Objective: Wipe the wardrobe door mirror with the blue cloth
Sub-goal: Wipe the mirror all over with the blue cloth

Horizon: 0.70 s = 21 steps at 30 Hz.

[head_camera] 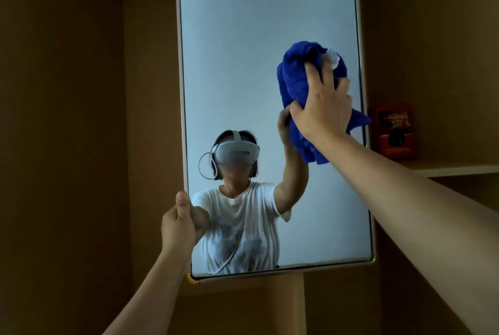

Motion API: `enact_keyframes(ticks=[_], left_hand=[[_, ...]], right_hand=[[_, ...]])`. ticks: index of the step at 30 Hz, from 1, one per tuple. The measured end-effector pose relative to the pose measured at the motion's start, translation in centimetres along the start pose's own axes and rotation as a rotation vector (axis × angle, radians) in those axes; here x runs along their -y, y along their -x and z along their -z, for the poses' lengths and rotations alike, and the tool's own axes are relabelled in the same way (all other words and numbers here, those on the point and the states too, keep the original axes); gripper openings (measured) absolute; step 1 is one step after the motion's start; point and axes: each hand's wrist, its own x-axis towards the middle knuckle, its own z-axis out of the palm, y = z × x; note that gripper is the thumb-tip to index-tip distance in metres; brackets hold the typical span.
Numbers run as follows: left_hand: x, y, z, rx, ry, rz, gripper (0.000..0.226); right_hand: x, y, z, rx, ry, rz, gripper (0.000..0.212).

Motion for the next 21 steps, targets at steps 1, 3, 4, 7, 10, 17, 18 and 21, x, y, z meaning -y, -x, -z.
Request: enact_keyframes(ticks=[1,3,4,7,10,17,18,21], left_hand=[[0.1,-0.1,0.0,-0.019,-0.023,-0.019,0.063],[0.3,-0.2,-0.2,-0.038,-0.03,-0.019,0.068],[0.3,-0.3,-0.2,-0.038,-0.016,-0.008,0.068],[0.4,-0.2,0.1,0.002,-0.028,0.005,0.066],[0.1,0.0,0.3,0.0,-0.012,-0.002,0.057],[-0.6,0.2,0.2,0.091,0.063,-0.017,0.05],[-0.5,0.2,0.3,0.106,0.089,-0.012,0.05],[-0.3,0.2,0.6,0.113,0.112,-0.008,0.044]], right_hand=[[1.0,-0.4,0.0,0.014,-0.007,0.017,0.07],[3.2,-0.8,0.0,0.051,-0.021,0.069,0.072],[4.4,-0.7,-0.1,0.067,-0.025,0.107,0.074],[7.0,1.1,-0.5,0.104,-0.025,0.249,0.076],[8.1,4.9,-0.9,0.135,-0.03,0.382,0.074],[8.8,15.6,-1.8,0.294,-0.185,0.53,0.069],[8.8,16.6,-1.8,0.319,-0.216,0.51,0.07],[8.6,18.3,-1.8,0.372,-0.292,0.45,0.075]])
